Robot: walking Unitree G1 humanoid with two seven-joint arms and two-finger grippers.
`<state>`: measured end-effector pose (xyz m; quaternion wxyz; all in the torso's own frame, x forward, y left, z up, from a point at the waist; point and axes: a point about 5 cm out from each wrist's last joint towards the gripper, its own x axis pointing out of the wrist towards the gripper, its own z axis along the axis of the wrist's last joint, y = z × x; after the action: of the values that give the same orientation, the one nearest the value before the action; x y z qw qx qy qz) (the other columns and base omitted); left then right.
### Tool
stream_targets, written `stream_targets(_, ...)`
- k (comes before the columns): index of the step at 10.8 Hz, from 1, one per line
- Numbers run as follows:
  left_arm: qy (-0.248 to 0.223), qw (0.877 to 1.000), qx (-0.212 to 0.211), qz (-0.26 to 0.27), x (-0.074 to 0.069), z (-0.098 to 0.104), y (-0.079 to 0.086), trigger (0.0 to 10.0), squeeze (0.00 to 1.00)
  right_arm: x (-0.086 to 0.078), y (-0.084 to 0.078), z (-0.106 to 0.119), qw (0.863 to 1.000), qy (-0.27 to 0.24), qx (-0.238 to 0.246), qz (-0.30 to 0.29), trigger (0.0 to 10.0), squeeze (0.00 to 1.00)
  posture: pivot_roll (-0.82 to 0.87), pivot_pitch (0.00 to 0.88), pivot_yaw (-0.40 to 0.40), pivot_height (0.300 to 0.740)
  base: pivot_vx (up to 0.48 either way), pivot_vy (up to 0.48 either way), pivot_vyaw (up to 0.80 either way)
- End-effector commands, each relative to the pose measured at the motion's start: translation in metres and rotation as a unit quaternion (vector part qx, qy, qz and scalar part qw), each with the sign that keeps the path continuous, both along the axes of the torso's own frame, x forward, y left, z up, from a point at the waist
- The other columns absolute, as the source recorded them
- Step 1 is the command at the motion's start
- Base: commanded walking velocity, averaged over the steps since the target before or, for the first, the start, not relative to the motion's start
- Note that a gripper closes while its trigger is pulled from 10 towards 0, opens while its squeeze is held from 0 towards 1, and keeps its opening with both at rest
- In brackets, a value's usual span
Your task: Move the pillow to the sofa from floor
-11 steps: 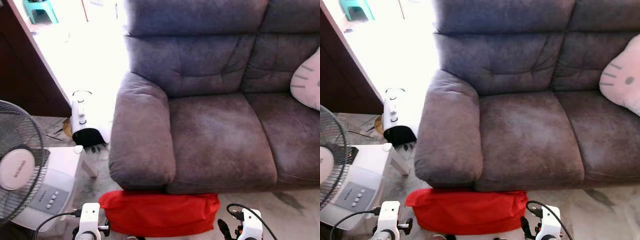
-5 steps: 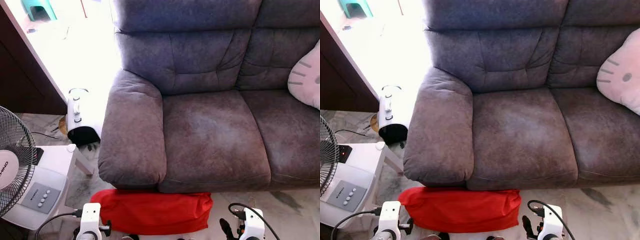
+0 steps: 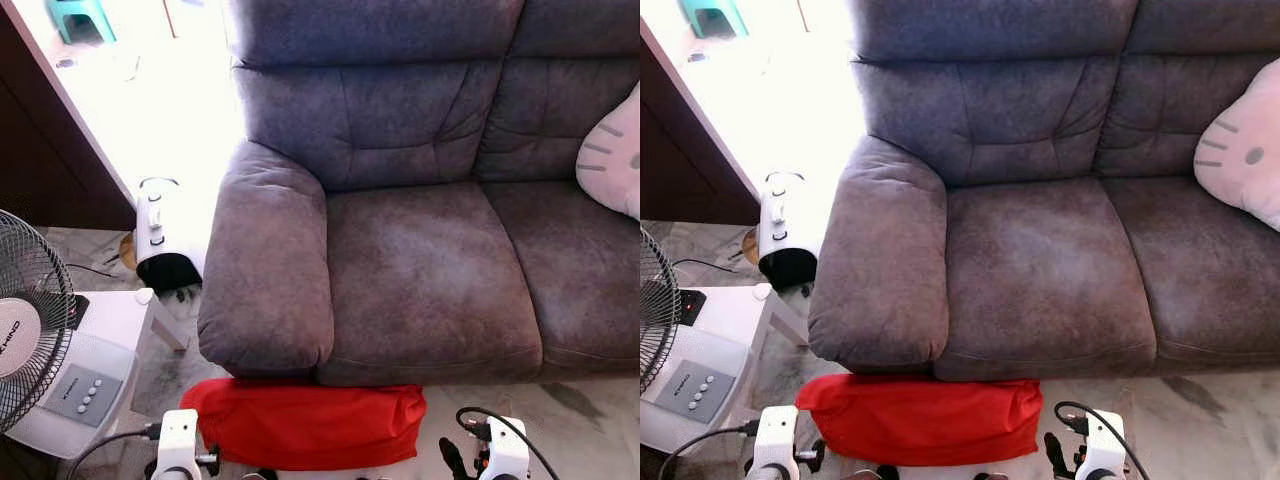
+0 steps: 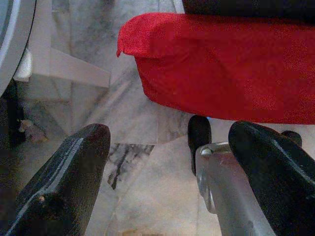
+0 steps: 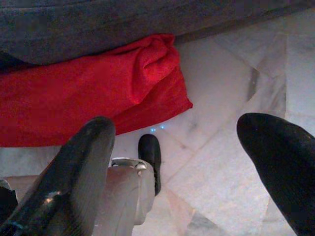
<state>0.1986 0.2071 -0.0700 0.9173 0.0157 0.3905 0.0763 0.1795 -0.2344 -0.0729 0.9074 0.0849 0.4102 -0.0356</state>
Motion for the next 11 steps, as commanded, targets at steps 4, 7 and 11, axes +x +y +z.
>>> stream_targets(4, 0.024, 1.000, -0.002, 0.006, -0.0119, -0.0065, 0.0019, 10.0, 0.00, -0.0104, -0.0007, -0.0050, 1.000, 0.017, 0.004, -0.005, 10.0, 0.00, 0.07, 0.168, -0.004, 0.740, 0.000, 0.000, 0.48)
stream_targets(7, 0.027, 1.000, 0.000, 0.005, -0.0126, -0.0071, 0.0016, 10.0, 0.00, -0.0100, -0.0007, -0.0048, 1.000, 0.017, 0.001, -0.001, 10.0, 0.00, 0.07, 0.179, -0.005, 0.740, 0.000, 0.000, 0.00)
stream_targets(11, 0.026, 1.000, 0.001, 0.006, -0.0121, -0.0068, 0.0018, 10.0, 0.00, -0.0091, -0.0018, -0.0044, 1.000, 0.020, -0.009, -0.001, 10.0, 0.00, 0.07, 0.184, -0.005, 0.740, 0.000, 0.000, 0.00)
